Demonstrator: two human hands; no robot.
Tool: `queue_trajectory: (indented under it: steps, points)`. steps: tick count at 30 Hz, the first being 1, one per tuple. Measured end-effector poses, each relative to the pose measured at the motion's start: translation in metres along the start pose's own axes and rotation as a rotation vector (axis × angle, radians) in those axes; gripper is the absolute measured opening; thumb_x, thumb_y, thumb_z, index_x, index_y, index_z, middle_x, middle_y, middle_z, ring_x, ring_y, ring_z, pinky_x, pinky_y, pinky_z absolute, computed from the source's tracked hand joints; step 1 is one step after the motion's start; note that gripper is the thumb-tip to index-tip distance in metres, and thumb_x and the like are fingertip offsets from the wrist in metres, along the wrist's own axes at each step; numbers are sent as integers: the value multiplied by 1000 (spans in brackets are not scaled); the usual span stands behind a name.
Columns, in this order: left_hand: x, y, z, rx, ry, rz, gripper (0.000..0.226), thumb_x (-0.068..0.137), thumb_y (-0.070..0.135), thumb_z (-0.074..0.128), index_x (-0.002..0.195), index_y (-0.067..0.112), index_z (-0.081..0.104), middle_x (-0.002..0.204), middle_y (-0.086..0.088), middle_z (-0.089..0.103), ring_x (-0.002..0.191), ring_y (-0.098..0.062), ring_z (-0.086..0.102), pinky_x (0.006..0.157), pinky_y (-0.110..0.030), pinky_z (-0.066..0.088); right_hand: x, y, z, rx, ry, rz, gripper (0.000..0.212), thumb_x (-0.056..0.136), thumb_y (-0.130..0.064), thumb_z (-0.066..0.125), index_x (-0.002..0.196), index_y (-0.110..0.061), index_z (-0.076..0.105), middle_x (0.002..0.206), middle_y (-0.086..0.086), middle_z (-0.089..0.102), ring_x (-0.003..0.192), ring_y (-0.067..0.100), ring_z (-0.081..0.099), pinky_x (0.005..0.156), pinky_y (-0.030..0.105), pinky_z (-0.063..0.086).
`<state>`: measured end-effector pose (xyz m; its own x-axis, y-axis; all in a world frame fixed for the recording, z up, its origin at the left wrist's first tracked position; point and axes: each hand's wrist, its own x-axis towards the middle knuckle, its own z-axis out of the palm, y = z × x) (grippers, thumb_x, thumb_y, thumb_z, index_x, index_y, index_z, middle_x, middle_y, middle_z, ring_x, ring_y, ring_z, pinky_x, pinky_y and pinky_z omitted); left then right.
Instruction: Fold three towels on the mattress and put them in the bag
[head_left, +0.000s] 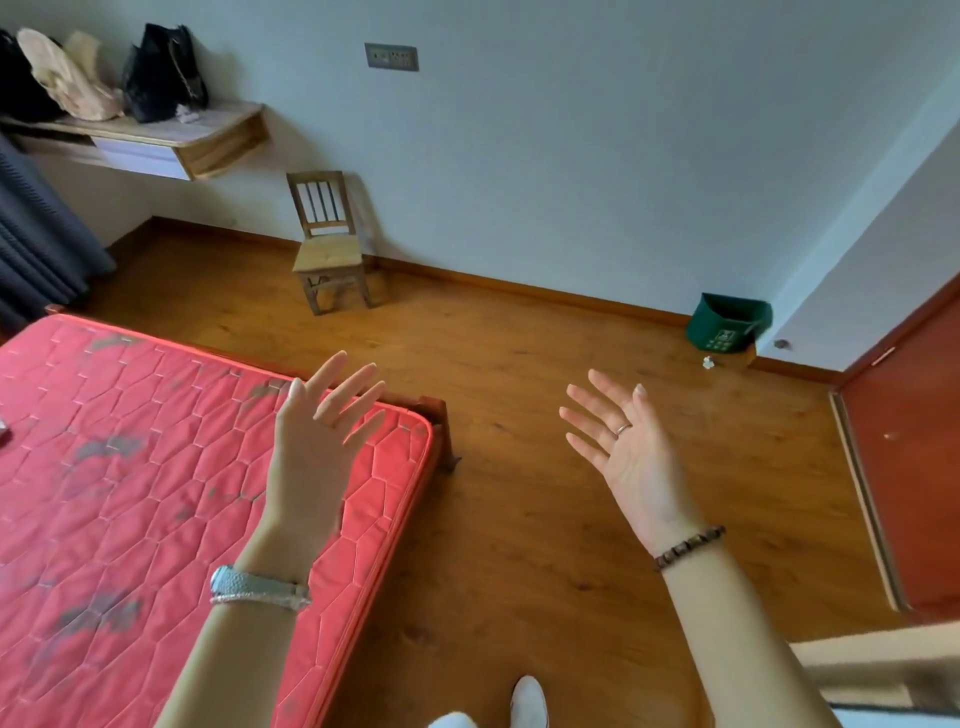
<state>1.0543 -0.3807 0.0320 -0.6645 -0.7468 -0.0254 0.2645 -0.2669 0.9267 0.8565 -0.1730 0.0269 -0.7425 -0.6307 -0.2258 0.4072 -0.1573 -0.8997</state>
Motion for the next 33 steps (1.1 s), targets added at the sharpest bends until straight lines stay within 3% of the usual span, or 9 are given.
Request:
queue_trajectory:
  steps: [2, 4, 6, 8, 11, 13, 17, 30, 33]
  points:
    - [16, -5, 10, 4, 0, -13, 72, 91, 63, 50, 147, 18, 45, 138, -8, 62, 130, -26, 57, 113, -52, 37, 20, -5, -11, 5, 11, 18, 49, 101, -47, 30, 132, -20, 57, 128, 3, 65, 119, 21, 62, 110, 50, 38]
    - [33, -9, 18, 12, 19, -30, 96, 70, 73, 70, 146, 19, 46, 137, -8, 63, 130, -27, 57, 109, -47, 41, 40, -9, -19, 13, 16, 28, 50, 101, -47, 30, 133, -19, 56, 128, 3, 65, 118, 22, 62, 110, 50, 38]
    - [52, -13, 24, 10, 36, -36, 103, 63, 75, 73, 146, 19, 46, 137, -7, 63, 130, -26, 57, 107, -46, 44, 61, -12, -23, 12, 13, 34, 50, 101, -47, 30, 133, -19, 56, 128, 4, 65, 118, 22, 62, 110, 50, 39]
    - [78, -22, 29, -15, 28, -46, 92, 74, 71, 67, 146, 18, 46, 137, -8, 63, 130, -26, 57, 107, -45, 49, 86, -15, -26, 4, 14, 39, 50, 101, -47, 30, 132, -19, 56, 128, 4, 66, 118, 22, 62, 109, 49, 39]
    - [121, -37, 34, -51, 39, -59, 57, 103, 51, 32, 146, 17, 45, 136, -9, 64, 132, -28, 56, 108, -44, 47, 125, -20, -27, -5, 22, 36, 49, 102, -47, 29, 132, -20, 57, 127, 3, 66, 118, 22, 63, 108, 48, 41]
    - [151, -44, 38, -33, 40, -61, 55, 105, 46, 24, 147, 16, 44, 138, -9, 63, 132, -27, 56, 111, -49, 43, 156, -24, -23, -16, 14, 33, 50, 101, -47, 29, 132, -19, 56, 128, 4, 66, 118, 22, 62, 108, 48, 41]
    - [212, -47, 41, -37, 59, -63, 57, 104, 48, 25, 148, 16, 43, 137, -8, 63, 131, -26, 57, 114, -49, 37, 218, -35, -9, -19, 2, 34, 50, 101, -47, 30, 133, -18, 56, 128, 5, 65, 119, 23, 62, 108, 50, 40]
    - [367, -19, 41, 1, 66, 57, 57, 103, 49, 25, 148, 19, 44, 140, -7, 61, 132, -25, 55, 112, -47, 41, 386, -80, 46, -89, -141, 3, 57, 93, -52, 35, 134, -19, 55, 130, 3, 64, 120, 22, 61, 110, 50, 38]
    - [398, -21, 44, 19, 81, 70, 63, 96, 57, 38, 147, 19, 44, 140, -7, 61, 133, -26, 55, 110, -42, 45, 430, -90, 53, -81, -189, 6, 54, 95, -51, 34, 133, -18, 55, 130, 4, 64, 121, 23, 60, 109, 50, 38]
